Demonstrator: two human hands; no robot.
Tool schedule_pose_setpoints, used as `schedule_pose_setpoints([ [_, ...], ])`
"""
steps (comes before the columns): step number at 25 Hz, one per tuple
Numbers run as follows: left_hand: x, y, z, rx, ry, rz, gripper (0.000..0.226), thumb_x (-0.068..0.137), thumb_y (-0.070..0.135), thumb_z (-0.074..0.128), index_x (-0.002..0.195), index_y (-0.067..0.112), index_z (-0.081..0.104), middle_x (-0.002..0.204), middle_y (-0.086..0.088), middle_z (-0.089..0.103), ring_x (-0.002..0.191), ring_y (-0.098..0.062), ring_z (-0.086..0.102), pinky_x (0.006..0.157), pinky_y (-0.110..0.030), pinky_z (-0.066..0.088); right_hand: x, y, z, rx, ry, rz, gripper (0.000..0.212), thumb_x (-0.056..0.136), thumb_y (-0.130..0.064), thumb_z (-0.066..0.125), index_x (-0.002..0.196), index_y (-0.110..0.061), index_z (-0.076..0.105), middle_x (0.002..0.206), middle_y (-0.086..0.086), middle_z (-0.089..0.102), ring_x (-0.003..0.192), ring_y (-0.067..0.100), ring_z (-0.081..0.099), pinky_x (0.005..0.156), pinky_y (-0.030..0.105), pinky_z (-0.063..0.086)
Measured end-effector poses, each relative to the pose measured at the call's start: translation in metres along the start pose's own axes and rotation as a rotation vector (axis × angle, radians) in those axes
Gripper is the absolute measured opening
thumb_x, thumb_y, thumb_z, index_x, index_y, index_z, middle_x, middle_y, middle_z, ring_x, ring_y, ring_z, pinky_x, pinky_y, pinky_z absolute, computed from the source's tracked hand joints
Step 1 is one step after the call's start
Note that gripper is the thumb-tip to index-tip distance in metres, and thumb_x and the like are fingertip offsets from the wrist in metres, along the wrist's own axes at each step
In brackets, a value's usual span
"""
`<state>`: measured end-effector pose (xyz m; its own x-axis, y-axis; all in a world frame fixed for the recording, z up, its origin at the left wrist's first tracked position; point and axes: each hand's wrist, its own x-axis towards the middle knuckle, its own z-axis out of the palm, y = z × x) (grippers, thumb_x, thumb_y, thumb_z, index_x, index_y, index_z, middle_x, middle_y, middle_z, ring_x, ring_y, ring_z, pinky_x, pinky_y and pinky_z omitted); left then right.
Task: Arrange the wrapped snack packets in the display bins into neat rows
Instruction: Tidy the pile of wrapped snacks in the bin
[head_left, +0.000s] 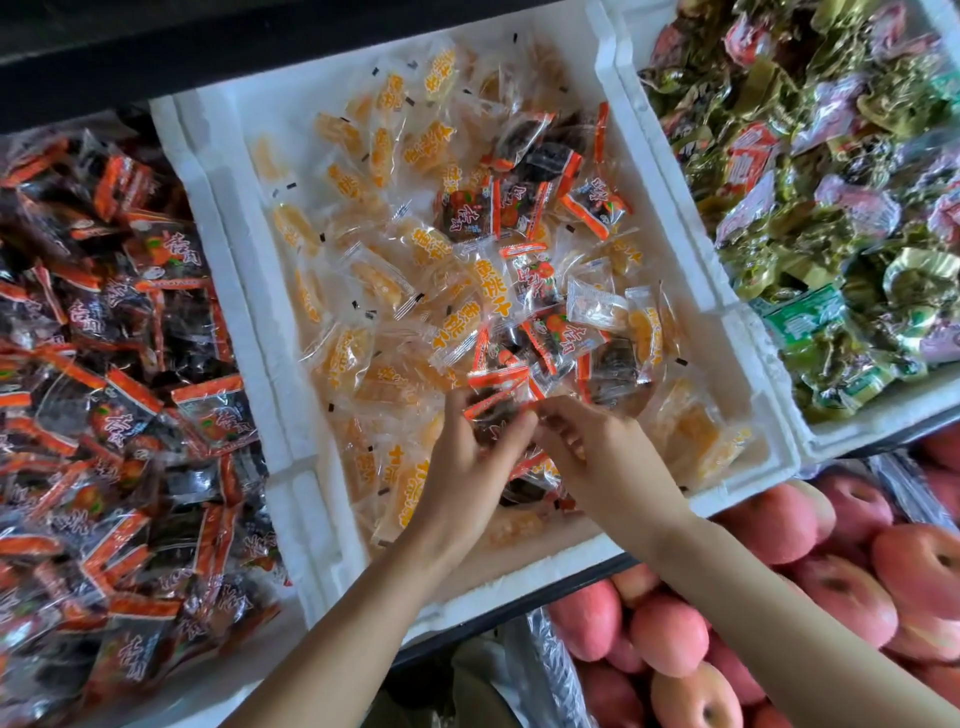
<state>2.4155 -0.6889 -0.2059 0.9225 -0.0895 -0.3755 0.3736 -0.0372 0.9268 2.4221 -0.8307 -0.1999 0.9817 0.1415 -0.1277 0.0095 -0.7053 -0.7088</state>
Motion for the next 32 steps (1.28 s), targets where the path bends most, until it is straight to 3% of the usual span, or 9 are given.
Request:
schedule_pose_setpoints([
  [3,0.004,-0.006,-0.012,0.081,0.114,0.056,0.03,0.087,0.015,0.066,0.112,0.024,0.05,0.095,0.014,0.068,0.09,0.003,0.065,0.082,-0.02,0.048,0.015,0.006,-0.008,-0.107,0.038,-0.071,0.03,0.091,-0.029,0.059,0.118,-0.015,0.059,0.109,-0.001,0.06,0.099,0.017,0.058,0.083,0.028,0.047],
  [6,0.01,-0.004,-0.028,0.209,0.226,0.091,0.029,0.085,0.015,0.069,0.109,0.015,0.053,0.089,0.012,0.064,0.073,0.015,0.061,0.066,-0.004,0.042,0.046,0.025,-0.013,-0.224,-0.051,-0.051,0.059,0.091,-0.032,0.057,0.142,-0.014,0.034,0.143,0.002,0.039,0.132,0.016,0.036,0.104,0.021,0.026],
  [9,0.022,-0.006,-0.04,0.249,0.269,0.106,0.026,0.084,0.022,0.072,0.105,0.013,0.06,0.087,0.008,0.069,0.074,0.006,0.066,0.068,-0.013,0.047,0.069,0.034,-0.009,-0.356,-0.125,0.011,0.086,0.084,-0.04,0.064,0.149,-0.013,0.016,0.156,0.002,0.016,0.144,0.018,0.011,0.115,0.029,0.01],
  [13,0.045,-0.003,-0.037,0.319,0.229,0.093,0.026,0.086,0.027,0.068,0.107,0.012,0.064,0.091,0.001,0.071,0.08,-0.008,0.066,0.068,-0.012,0.049,0.072,0.036,-0.002,-0.38,-0.124,-0.008,0.08,0.08,-0.043,0.069,0.146,-0.018,0.03,0.151,0.002,0.028,0.134,0.028,0.021,0.112,0.037,0.02],
  [16,0.058,0.003,-0.031,0.39,0.193,0.121,0.025,0.087,0.026,0.067,0.103,0.008,0.063,0.081,-0.002,0.065,0.066,-0.01,0.058,0.055,-0.008,0.04,0.067,0.04,-0.001,-0.325,-0.096,-0.057,0.05,0.094,-0.022,0.053,0.142,-0.017,0.039,0.151,0.006,0.029,0.137,0.03,0.023,0.113,0.038,0.018],
  [18,0.061,0.004,-0.028,0.432,0.153,0.123,0.028,0.086,0.028,0.068,0.101,0.007,0.059,0.078,0.0,0.06,0.064,-0.01,0.054,0.053,-0.008,0.039,0.066,0.044,-0.004,-0.27,-0.106,-0.016,0.05,0.094,-0.01,0.051,0.142,-0.015,0.038,0.147,0.009,0.036,0.133,0.029,0.034,0.11,0.034,0.023],
  [24,0.061,-0.004,-0.026,0.483,0.0,0.008,0.049,0.08,0.038,0.073,0.114,0.01,0.053,0.092,0.005,0.064,0.086,-0.013,0.062,0.071,-0.015,0.046,0.052,0.044,-0.008,-0.273,-0.346,0.103,0.061,0.074,-0.034,0.077,0.124,-0.012,0.049,0.102,0.003,0.064,0.094,0.022,0.06,0.083,0.032,0.046],
  [27,0.057,-0.011,-0.017,0.473,-0.011,-0.027,0.05,0.079,0.037,0.074,0.117,0.011,0.055,0.107,0.0,0.066,0.099,-0.015,0.063,0.078,-0.017,0.046,0.039,0.041,-0.003,-0.268,-0.363,0.15,0.062,0.071,-0.038,0.079,0.117,-0.012,0.048,0.106,0.0,0.059,0.103,0.022,0.056,0.082,0.027,0.04],
  [32,0.049,-0.01,0.004,0.453,0.156,0.043,0.04,0.077,0.034,0.076,0.102,0.012,0.054,0.093,0.002,0.065,0.086,-0.015,0.062,0.074,-0.028,0.049,0.021,0.039,0.006,-0.21,-0.306,0.208,0.061,0.072,-0.031,0.079,0.121,-0.011,0.046,0.117,0.005,0.057,0.108,0.022,0.054,0.085,0.024,0.037],
])
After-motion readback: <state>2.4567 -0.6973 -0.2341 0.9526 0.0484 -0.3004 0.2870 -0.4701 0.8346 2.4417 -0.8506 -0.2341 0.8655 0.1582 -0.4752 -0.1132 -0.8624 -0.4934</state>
